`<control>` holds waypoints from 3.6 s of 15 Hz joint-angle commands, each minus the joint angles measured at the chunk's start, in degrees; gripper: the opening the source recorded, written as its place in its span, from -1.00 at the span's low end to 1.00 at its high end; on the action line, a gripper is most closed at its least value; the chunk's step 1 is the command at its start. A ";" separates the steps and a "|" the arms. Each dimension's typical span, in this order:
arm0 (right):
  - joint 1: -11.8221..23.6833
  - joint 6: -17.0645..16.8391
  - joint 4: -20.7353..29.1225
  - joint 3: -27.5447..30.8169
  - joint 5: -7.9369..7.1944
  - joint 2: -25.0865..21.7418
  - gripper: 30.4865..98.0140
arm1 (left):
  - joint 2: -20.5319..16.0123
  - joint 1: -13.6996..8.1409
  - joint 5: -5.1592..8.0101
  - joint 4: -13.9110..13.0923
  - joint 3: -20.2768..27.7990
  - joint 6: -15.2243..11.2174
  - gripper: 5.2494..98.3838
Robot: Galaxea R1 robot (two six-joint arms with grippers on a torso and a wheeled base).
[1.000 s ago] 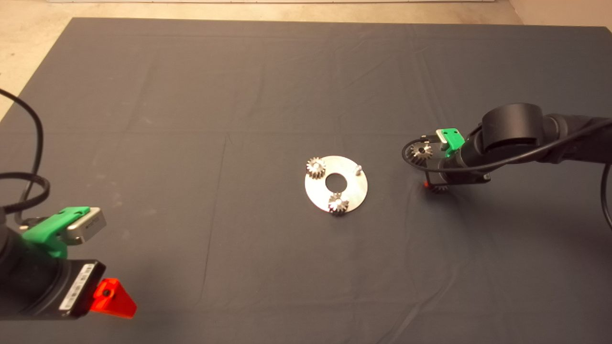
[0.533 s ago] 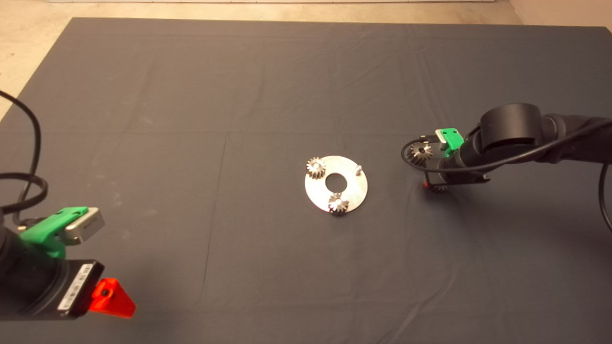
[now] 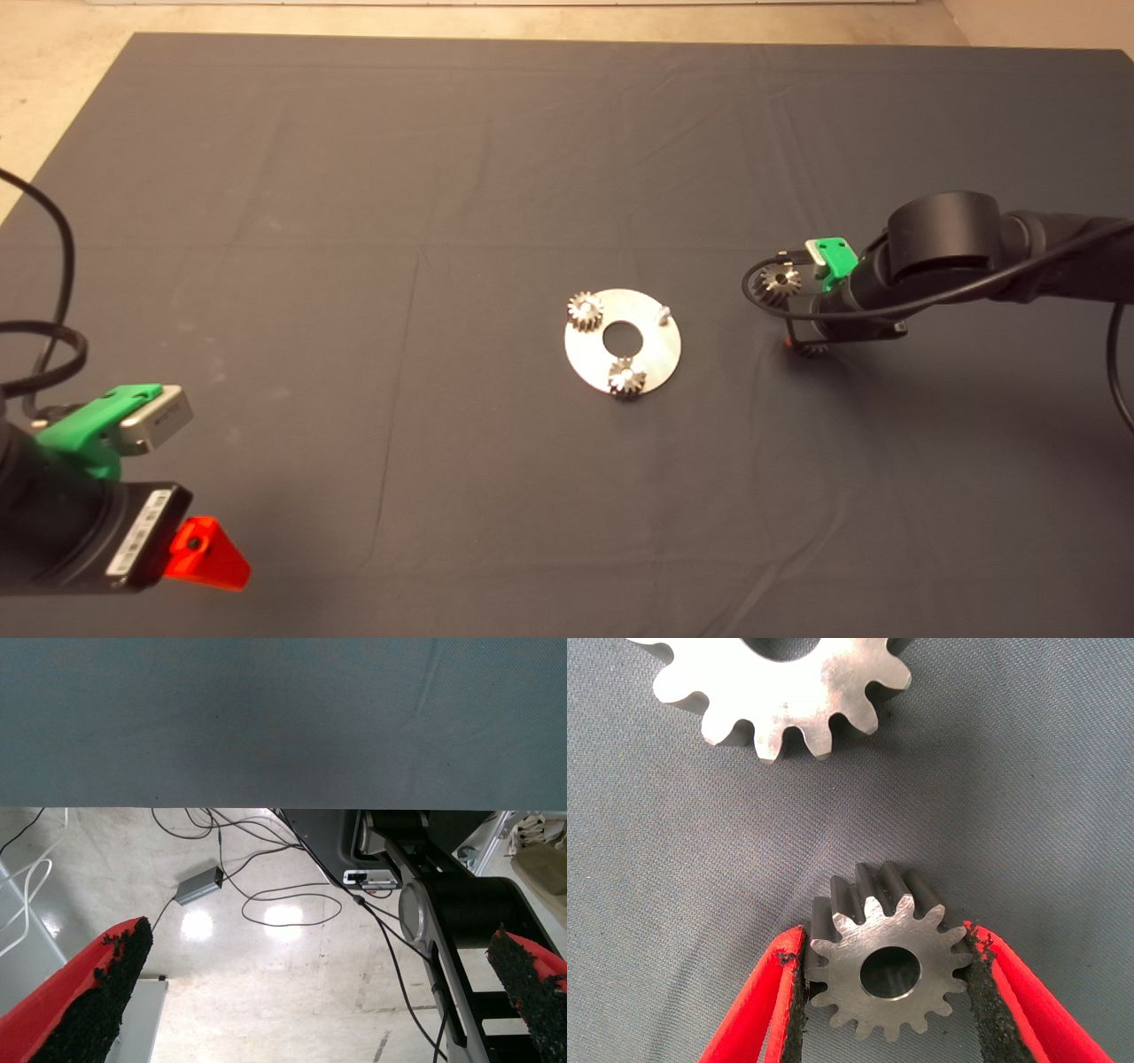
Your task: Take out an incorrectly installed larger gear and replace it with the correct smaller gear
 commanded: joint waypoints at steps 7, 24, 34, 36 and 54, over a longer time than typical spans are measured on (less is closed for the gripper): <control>7.09 0.95 -1.52 8.40 -5.15 -1.88 -0.72 | -0.38 -0.61 7.63 0.39 0.50 0.15 1.00; 10.97 5.66 -1.25 10.18 -5.50 5.02 -0.72 | -0.12 -0.61 7.63 0.39 0.50 -0.02 1.00; 8.59 5.13 -1.60 -0.12 -5.23 16.21 -0.73 | -0.38 -0.61 7.63 0.39 0.24 0.15 1.00; 8.66 5.13 -1.60 -0.30 -5.23 17.35 -0.73 | -0.30 -0.61 7.63 0.39 0.06 0.15 1.00; 7.14 5.57 -1.52 1.50 -5.76 18.33 -0.73 | -0.38 -0.61 7.63 0.83 0.41 0.07 1.00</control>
